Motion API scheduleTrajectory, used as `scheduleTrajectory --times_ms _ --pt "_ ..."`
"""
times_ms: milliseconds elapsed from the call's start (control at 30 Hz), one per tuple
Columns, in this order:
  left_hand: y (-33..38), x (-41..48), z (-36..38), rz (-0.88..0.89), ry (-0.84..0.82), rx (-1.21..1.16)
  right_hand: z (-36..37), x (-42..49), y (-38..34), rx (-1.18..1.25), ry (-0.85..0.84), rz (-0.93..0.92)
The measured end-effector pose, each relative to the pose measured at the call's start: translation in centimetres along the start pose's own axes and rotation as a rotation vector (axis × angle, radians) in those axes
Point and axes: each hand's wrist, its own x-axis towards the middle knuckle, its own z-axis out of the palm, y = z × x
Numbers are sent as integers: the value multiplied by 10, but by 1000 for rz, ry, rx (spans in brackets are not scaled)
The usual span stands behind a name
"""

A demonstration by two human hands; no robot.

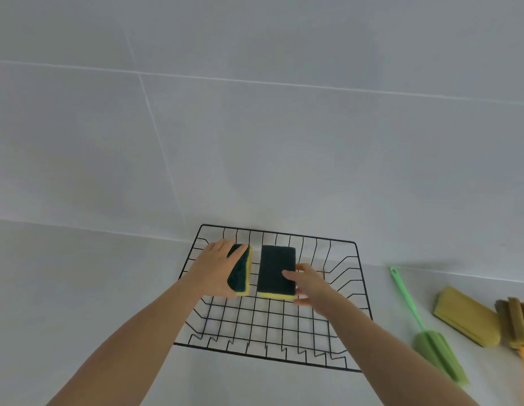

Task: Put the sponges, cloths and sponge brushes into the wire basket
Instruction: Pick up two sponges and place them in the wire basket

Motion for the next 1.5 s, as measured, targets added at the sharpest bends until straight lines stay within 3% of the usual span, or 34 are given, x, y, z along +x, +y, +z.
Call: scheduleTrajectory --times_ms 667,1167,1333,1500 --pt "-24 27 33 -21 -145 17 47 51 2 -223 20 4" --pt "-12 15 8 -43 -229 15 33 18 -18 -362 -31 -85" --pt "6 5 -12 -77 -131 12 11 -10 -20 -571 32 -305" --pt "43 -1 -36 -81 39 16 -25 -46 -12 -1062 165 -513"
